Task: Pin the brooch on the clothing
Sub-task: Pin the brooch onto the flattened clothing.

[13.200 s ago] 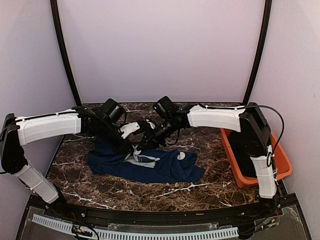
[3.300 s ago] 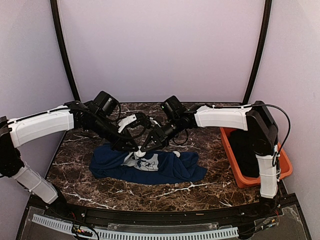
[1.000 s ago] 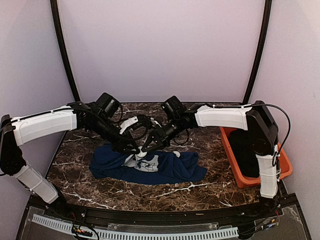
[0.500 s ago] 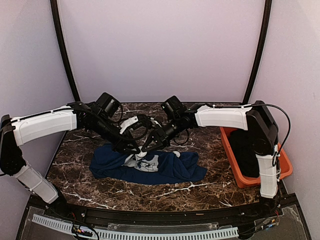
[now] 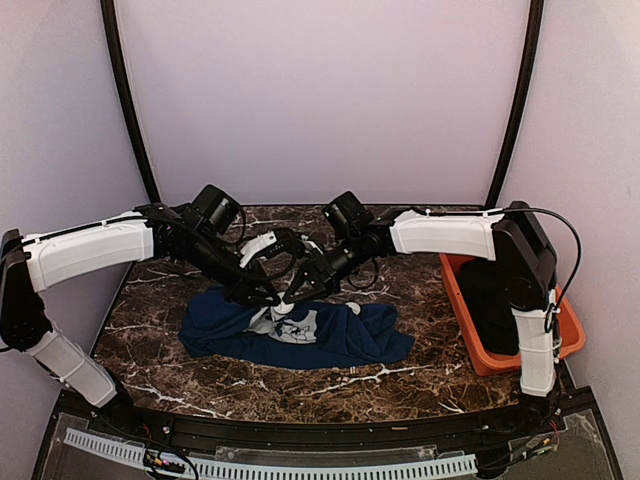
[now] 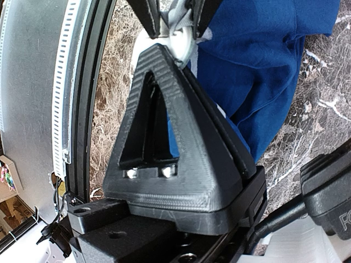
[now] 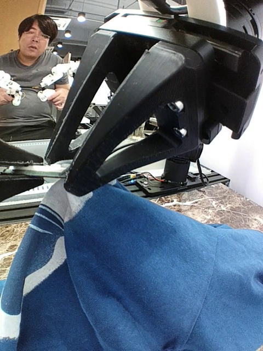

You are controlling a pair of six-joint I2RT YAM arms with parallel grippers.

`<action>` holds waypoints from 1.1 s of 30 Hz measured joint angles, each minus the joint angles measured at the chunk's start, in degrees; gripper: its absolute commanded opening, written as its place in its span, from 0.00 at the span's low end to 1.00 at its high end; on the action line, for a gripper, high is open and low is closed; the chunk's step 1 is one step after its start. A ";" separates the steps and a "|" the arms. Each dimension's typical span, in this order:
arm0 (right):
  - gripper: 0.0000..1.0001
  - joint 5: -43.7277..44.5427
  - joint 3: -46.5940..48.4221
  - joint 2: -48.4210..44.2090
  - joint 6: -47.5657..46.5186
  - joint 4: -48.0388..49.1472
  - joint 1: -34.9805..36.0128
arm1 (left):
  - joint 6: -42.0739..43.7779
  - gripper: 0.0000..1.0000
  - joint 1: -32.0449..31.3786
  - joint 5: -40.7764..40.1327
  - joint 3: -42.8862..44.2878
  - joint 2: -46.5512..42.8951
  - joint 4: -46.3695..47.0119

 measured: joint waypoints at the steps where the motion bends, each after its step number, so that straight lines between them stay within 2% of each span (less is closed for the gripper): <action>1: 0.00 0.04 0.00 0.00 0.00 0.00 0.00 | 0.00 0.20 0.00 0.00 0.00 0.00 0.00; 24: 0.00 3.80 1.16 0.00 -0.11 -4.81 0.00 | 0.04 0.20 -1.25 -2.34 -0.04 1.31 0.42; 33: 0.00 8.17 3.54 0.37 -0.17 -8.55 0.46 | 0.02 0.21 -1.42 -4.00 -0.02 1.99 0.81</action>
